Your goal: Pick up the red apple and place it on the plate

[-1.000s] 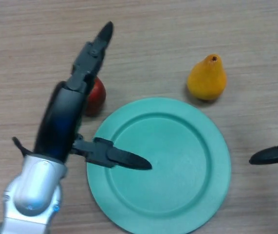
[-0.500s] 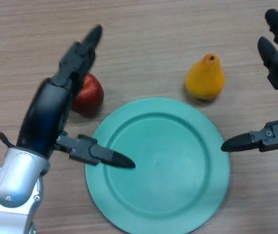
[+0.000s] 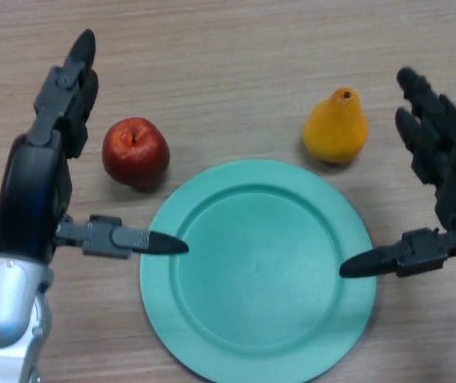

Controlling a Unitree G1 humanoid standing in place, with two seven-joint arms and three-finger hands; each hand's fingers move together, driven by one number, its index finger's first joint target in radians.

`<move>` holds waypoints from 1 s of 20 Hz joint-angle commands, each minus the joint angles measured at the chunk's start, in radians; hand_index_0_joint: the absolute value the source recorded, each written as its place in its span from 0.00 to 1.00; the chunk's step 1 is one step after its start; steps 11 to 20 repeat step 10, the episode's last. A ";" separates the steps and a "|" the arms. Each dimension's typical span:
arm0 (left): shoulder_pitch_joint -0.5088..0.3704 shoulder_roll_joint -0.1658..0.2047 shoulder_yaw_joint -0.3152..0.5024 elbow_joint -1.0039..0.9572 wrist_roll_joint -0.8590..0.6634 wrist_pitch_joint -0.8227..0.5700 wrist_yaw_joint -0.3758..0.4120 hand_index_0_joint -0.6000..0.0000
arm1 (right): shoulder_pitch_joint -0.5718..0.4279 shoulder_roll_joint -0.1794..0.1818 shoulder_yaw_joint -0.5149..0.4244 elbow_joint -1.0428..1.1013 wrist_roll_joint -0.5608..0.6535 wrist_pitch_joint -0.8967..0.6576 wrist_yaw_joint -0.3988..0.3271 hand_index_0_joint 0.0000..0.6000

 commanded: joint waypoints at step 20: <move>0.020 0.059 0.133 -0.132 -0.071 -0.089 -0.112 1.00 | 0.002 0.000 -0.017 -0.218 -0.001 -0.065 -0.063 0.00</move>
